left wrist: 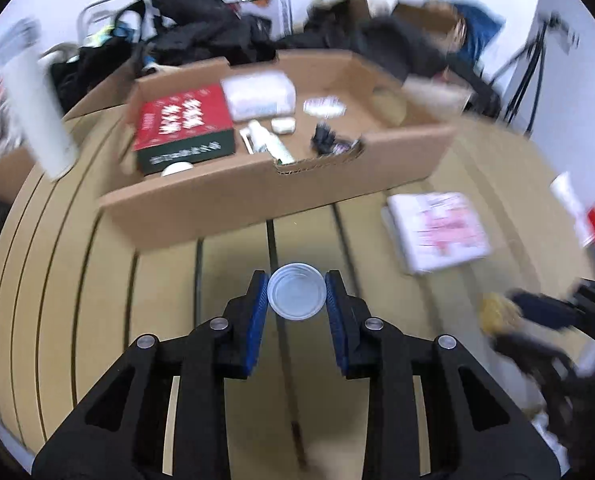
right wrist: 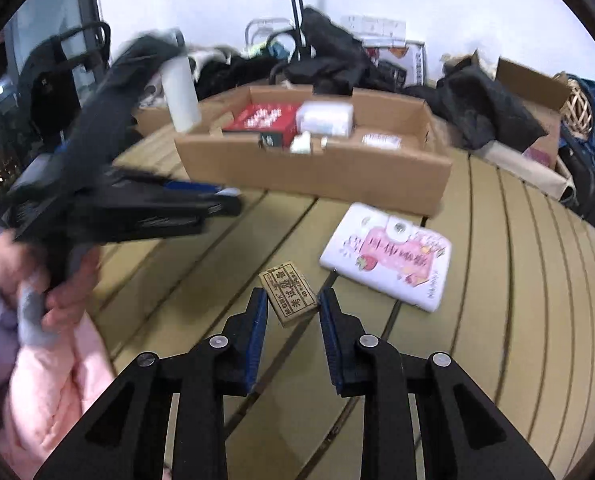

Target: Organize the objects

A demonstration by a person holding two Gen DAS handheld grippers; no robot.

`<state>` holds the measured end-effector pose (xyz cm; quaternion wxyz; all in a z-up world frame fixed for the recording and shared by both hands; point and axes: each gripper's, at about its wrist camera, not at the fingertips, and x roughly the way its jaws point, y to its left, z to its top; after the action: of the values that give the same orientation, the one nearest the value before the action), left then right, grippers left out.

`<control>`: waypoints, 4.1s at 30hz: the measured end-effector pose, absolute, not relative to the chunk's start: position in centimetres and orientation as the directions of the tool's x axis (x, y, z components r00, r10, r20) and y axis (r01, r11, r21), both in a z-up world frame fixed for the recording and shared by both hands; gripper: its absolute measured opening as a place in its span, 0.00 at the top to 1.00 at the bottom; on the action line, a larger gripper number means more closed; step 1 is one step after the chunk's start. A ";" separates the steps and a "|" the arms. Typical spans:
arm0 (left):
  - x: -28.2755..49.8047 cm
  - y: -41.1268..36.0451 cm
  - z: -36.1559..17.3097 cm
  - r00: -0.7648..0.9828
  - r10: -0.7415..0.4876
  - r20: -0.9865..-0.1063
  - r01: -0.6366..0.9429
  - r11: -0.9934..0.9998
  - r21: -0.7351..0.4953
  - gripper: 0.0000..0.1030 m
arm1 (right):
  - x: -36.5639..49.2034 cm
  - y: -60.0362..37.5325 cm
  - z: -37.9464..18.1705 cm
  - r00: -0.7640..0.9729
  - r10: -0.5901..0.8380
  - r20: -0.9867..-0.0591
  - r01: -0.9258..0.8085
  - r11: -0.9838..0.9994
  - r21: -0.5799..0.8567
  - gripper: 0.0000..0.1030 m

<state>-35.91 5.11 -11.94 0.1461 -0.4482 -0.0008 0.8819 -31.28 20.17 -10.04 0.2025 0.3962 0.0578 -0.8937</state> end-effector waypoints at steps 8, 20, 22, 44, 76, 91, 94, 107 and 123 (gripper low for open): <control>-27.0 2.1 -6.7 -0.619 0.339 -0.709 -0.226 -0.941 -0.252 0.76 | -26.4 21.9 -8.3 -0.649 -0.278 -0.708 0.348 -0.936 0.048 0.72; -28.0 4.8 -5.6 -0.607 0.347 -0.715 -0.274 -0.936 -0.221 0.75 | -24.8 23.7 -7.3 -0.657 -0.292 -0.695 0.318 -0.943 0.096 0.72; -30.0 5.1 -4.9 -0.616 0.353 -0.705 -0.301 -0.932 -0.203 0.75 | -26.5 24.1 -6.6 -0.663 -0.309 -0.682 0.326 -0.939 0.108 0.72; -52.4 7.9 -12.7 -0.548 0.328 -0.770 -0.319 -0.932 -0.171 0.35 | -63.7 19.2 -11.9 -0.463 -0.346 -0.816 0.297 -0.928 0.225 0.27; -22.4 1.0 -6.5 -0.585 0.059 -0.809 -0.071 -0.997 -0.021 0.00 | -25.3 27.0 -7.1 -0.507 -0.329 -0.797 0.232 -0.942 0.242 0.17; -34.4 10.2 -10.9 -0.463 0.341 -0.818 -0.270 -0.934 -0.236 0.04 | -31.1 28.8 -9.5 -0.524 -0.319 -0.790 0.197 -0.948 0.252 0.29; -38.0 13.5 -12.6 -0.456 0.330 -0.827 -0.327 -0.926 -0.189 0.21 | -34.6 28.8 -11.2 -0.536 -0.349 -0.769 0.188 -0.937 0.294 0.30; -41.9 14.0 -17.3 -0.412 0.404 -0.817 -0.302 -0.906 -0.296 0.84 | -42.8 27.5 -15.6 -0.513 -0.306 -0.802 0.174 -0.952 0.252 0.51; -35.3 11.7 -12.4 -0.431 0.498 -0.752 -0.276 -0.867 -0.416 0.85 | -34.1 28.2 -11.0 -0.498 -0.347 -0.795 0.199 -0.938 0.285 0.76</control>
<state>-35.32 11.73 -12.35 0.2310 -0.4806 -0.1157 0.8380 -34.07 28.17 -11.01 0.1586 0.4752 -0.0778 -0.8620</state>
